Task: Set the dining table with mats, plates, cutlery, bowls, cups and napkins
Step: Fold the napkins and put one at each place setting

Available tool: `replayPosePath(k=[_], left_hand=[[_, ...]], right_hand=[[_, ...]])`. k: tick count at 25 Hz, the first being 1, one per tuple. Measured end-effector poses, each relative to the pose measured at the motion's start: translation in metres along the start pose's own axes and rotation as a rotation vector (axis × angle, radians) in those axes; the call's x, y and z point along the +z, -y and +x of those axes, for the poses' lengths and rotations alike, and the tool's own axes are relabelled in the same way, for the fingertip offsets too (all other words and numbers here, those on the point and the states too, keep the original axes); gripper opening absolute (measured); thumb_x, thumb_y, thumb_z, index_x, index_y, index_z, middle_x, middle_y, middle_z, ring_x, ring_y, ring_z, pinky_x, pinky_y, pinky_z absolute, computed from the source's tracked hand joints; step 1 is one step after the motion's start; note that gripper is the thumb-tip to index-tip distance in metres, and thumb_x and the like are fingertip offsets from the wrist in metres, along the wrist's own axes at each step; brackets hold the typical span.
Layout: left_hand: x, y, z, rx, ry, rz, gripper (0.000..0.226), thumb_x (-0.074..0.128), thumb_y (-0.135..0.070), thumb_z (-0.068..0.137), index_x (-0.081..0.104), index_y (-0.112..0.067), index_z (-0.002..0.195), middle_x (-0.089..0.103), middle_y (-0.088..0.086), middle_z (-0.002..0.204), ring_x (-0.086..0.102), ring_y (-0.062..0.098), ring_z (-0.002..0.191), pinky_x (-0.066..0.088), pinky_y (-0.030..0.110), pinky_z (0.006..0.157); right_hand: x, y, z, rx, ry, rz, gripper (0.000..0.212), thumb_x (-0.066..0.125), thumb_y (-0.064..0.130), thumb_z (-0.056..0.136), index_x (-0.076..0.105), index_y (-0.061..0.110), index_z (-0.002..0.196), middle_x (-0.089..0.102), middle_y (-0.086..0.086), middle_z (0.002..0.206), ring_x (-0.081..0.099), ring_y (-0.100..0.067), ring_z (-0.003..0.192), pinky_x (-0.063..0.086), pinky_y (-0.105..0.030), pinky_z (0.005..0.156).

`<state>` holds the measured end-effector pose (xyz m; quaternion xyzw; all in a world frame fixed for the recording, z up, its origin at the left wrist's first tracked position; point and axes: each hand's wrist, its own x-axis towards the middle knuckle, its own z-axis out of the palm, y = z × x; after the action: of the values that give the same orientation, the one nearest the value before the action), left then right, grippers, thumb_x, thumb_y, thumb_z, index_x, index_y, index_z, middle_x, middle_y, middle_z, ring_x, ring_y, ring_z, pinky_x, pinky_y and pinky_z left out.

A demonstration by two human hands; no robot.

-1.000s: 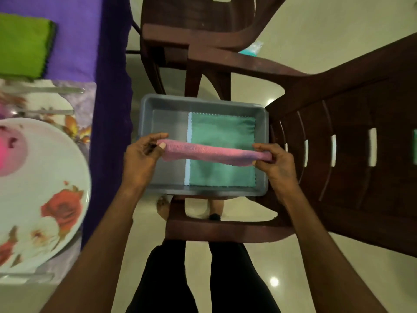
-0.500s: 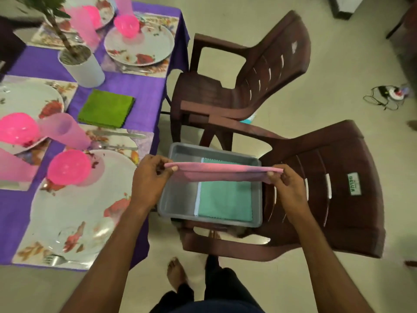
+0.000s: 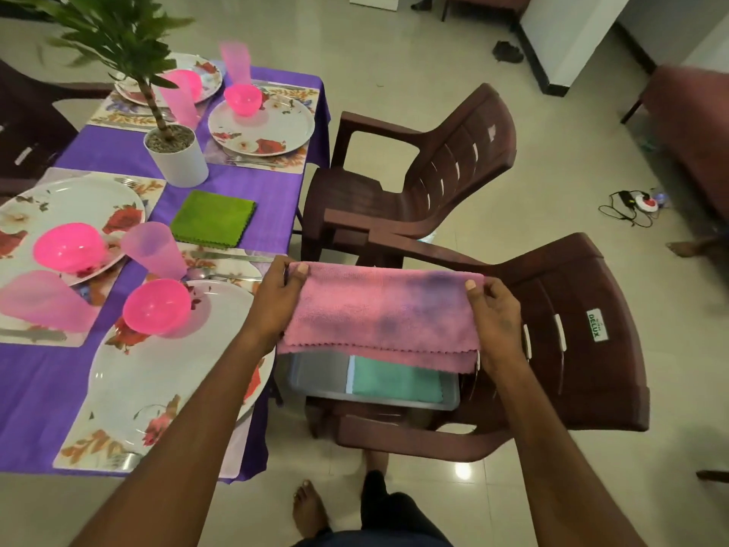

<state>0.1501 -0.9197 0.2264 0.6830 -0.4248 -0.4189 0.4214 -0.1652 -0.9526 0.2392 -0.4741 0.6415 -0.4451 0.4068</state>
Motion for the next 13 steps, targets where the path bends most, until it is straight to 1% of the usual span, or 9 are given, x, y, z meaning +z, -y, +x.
replayPosePath(k=[2,4,6,8,9,10,11,12,13], left_hand=[[-0.006,-0.002,-0.003,-0.138,0.020,-0.106,0.028,0.046,-0.045,0.106,0.053,-0.018,0.109,0.060,0.004,0.099,0.059,0.016,0.084,0.044,0.025,0.061],[-0.010,-0.002,-0.007,-0.245,0.053,-0.346,0.031,0.053,-0.040,0.104,0.055,-0.014,0.121,0.064,0.007,0.104,0.065,0.013,0.080,0.051,0.024,0.058],[-0.012,0.001,-0.012,-0.302,0.114,-0.643,0.033,0.062,-0.032,0.099,0.055,-0.020,0.129,0.066,0.014,0.112,0.070,0.018,0.085,0.058,0.031,0.061],[-0.010,0.005,-0.016,-0.283,0.159,-0.807,0.031,0.065,-0.022,0.098,0.057,-0.025,0.127,0.068,0.013,0.119,0.070,0.025,0.096,0.062,0.045,0.069],[-0.007,0.004,-0.019,-0.245,0.181,-0.849,0.024,0.063,-0.018,0.099,0.062,-0.023,0.122,0.069,0.011,0.121,0.070,0.026,0.101,0.061,0.050,0.073],[-0.004,0.002,-0.021,-0.208,0.190,-0.869,0.019,0.060,-0.015,0.100,0.068,-0.021,0.116,0.071,0.009,0.120,0.070,0.025,0.104,0.061,0.052,0.080],[0.000,-0.004,-0.024,-0.188,0.188,-0.889,0.018,0.059,-0.013,0.101,0.073,-0.019,0.110,0.072,0.007,0.116,0.070,0.023,0.105,0.059,0.050,0.085],[0.003,-0.010,-0.027,-0.187,0.176,-0.909,0.021,0.058,-0.011,0.101,0.077,-0.018,0.105,0.074,0.005,0.110,0.070,0.019,0.103,0.059,0.044,0.087],[0.006,-0.017,-0.029,-0.196,0.170,-0.930,0.023,0.058,-0.009,0.100,0.079,-0.018,0.103,0.075,0.003,0.103,0.071,0.015,0.097,0.060,0.035,0.083]], right_hand=[[-0.003,0.002,-0.003,0.138,0.016,0.133,0.019,0.065,0.026,0.098,0.067,0.014,0.112,0.069,-0.001,0.106,0.067,-0.011,0.091,0.055,-0.021,0.068],[-0.007,0.001,-0.007,0.235,0.060,0.280,0.025,0.071,0.024,0.094,0.067,0.016,0.117,0.068,-0.006,0.110,0.066,-0.019,0.091,0.059,-0.030,0.071],[-0.010,-0.001,-0.009,0.250,0.107,0.416,0.033,0.072,0.017,0.091,0.065,0.016,0.123,0.069,-0.008,0.108,0.069,-0.020,0.089,0.062,-0.033,0.072],[-0.010,-0.001,-0.011,0.227,0.146,0.510,0.033,0.069,0.007,0.091,0.064,0.011,0.124,0.073,-0.010,0.106,0.072,-0.022,0.093,0.063,-0.035,0.077],[-0.009,-0.002,-0.013,0.216,0.160,0.504,0.031,0.068,0.004,0.091,0.065,0.009,0.121,0.074,-0.010,0.106,0.072,-0.022,0.095,0.062,-0.035,0.079],[-0.006,-0.004,-0.013,0.204,0.164,0.434,0.027,0.067,0.001,0.092,0.066,0.009,0.118,0.073,-0.010,0.106,0.071,-0.023,0.096,0.062,-0.034,0.081],[-0.001,-0.008,-0.013,0.187,0.163,0.316,0.024,0.067,-0.001,0.091,0.068,0.009,0.114,0.072,-0.011,0.105,0.070,-0.024,0.096,0.062,-0.034,0.081],[0.004,-0.013,-0.012,0.170,0.164,0.201,0.023,0.067,-0.002,0.091,0.070,0.009,0.111,0.071,-0.012,0.102,0.068,-0.025,0.094,0.061,-0.034,0.079],[0.009,-0.017,-0.012,0.160,0.168,0.135,0.022,0.068,-0.004,0.090,0.071,0.009,0.108,0.069,-0.014,0.100,0.066,-0.025,0.089,0.060,-0.031,0.076]])
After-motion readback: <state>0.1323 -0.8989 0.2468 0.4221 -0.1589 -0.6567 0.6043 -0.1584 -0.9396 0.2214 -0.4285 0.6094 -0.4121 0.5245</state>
